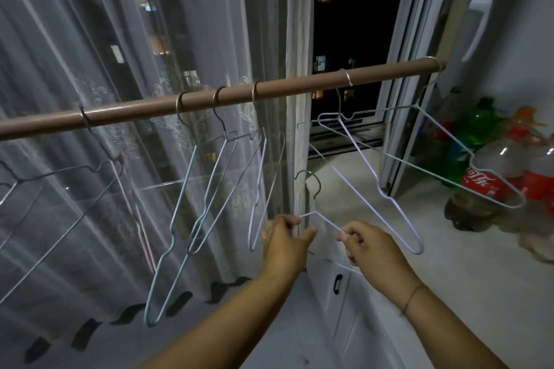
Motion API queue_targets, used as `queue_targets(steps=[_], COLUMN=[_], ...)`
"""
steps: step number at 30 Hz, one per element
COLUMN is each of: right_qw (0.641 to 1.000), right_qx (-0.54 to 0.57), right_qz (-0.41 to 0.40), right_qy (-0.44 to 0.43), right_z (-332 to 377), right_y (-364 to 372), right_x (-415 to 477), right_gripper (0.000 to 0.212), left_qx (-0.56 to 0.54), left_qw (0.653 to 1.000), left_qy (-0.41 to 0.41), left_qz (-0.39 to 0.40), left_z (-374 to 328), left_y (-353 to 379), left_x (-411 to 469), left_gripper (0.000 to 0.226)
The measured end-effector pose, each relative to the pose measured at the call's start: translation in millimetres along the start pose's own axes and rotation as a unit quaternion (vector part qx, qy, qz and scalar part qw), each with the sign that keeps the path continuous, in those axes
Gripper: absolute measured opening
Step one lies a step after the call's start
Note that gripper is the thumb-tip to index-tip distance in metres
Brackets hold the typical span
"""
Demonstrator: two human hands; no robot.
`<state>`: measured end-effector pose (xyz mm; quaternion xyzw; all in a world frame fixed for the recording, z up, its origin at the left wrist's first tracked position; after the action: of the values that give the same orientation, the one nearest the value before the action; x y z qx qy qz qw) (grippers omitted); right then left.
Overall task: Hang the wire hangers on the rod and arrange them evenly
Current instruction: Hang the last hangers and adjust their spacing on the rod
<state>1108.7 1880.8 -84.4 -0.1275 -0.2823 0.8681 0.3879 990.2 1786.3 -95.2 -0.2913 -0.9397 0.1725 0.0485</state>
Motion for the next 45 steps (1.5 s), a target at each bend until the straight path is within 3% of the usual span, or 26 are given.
queue_targets(steps=[5,16,26,34,39,42,45], right_qw=[0.996,0.991,0.992,0.998,0.999,0.997,0.982], right_qx=[0.088,0.089,0.067,0.050,0.015,-0.010,-0.018], right_qz=[-0.028,-0.087,-0.090,-0.036,-0.028,-0.072,-0.174], right_qy=[0.013,-0.045,-0.060,-0.014,-0.009,-0.028,-0.066], right_z=[15,79,117,117,110,109,105], right_y=[0,-40,-50,-31,-23,-34,-59], right_x=[-11,-13,24,44,43,40,35], right_gripper=[0.022,0.024,0.021,0.026,0.028,0.028,0.024], left_qx=[-0.110,-0.207,-0.200,-0.196,-0.199,-0.152,-0.156], left_qw=[0.986,0.964,0.964,0.978,0.979,0.985,0.973], left_qy=[0.057,0.129,0.162,0.057,0.032,0.070,0.152], left_qz=[0.111,0.111,0.067,0.048,0.030,-0.048,-0.075], left_z=[-35,-101,-139,-130,-122,-126,-139], left_y=[13,2,-21,-27,-30,-32,-29], left_x=[-9,2,25,36,33,32,26], left_gripper=[0.015,0.010,0.014,0.015,0.015,0.034,0.027])
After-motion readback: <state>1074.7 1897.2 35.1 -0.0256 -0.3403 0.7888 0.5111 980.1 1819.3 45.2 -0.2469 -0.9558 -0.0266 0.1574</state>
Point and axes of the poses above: each hand's wrist, its own x-axis towards the middle knuckle, its own y-axis out of the palm, z = x × y, the point moved 1 cm from there along x, towards the middle knuckle, and after that the axes turned 5 degrees about y, right-handed, at the moved point
